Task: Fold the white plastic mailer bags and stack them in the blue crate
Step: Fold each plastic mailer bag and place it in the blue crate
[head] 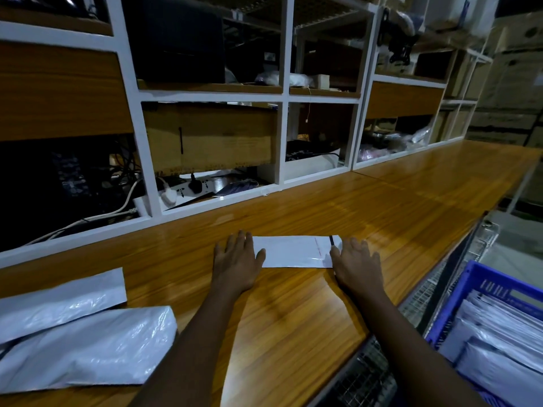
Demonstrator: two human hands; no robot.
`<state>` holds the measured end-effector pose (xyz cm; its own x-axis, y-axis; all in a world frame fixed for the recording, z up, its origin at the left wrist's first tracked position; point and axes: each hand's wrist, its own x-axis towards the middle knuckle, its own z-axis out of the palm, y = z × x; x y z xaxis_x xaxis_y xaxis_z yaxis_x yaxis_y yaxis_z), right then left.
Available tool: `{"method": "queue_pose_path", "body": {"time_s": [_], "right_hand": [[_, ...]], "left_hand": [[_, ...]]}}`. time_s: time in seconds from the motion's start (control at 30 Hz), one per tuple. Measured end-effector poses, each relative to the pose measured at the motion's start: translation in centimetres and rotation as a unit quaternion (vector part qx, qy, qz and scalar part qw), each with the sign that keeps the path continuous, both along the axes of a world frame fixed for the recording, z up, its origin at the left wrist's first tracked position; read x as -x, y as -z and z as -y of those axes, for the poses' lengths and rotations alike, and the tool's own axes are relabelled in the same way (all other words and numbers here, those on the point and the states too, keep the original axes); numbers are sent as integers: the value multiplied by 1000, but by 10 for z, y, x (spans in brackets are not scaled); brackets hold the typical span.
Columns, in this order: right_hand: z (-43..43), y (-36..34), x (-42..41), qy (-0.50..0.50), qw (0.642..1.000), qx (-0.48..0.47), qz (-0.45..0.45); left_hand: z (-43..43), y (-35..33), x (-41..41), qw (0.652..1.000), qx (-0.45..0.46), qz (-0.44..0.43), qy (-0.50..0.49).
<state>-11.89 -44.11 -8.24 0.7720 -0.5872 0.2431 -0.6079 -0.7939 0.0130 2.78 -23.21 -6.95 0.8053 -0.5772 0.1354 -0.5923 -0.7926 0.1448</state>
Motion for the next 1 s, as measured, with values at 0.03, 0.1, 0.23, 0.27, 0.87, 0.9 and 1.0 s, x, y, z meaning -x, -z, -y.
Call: {"method": "queue_pose_path", "body": {"time_s": [0.03,0.1,0.23,0.27,0.87,0.9,1.0], "right_hand": [[-3,1,-1,-37,998,41,4],[-11,0,-9,-124,990,69,9],[-27,-4,-39,-212,977,-13,7],[-30,-6,-45,-226,973,-31,22],[8,-5,-37,-127,987,-7,-97],[9,-5,-35,-114,989,-13,-90],[10,-1,-33,-72,995,5,-64]], "left_hand": [[0,-1,3,999,4,44,26],[5,-4,8,990,-1,118,75],[31,-1,11,977,15,154,148],[38,1,11,977,19,141,160],[39,1,-26,994,-32,-93,45],[35,-1,-27,994,-35,-98,36],[29,-3,-27,994,-36,-98,15]]}}
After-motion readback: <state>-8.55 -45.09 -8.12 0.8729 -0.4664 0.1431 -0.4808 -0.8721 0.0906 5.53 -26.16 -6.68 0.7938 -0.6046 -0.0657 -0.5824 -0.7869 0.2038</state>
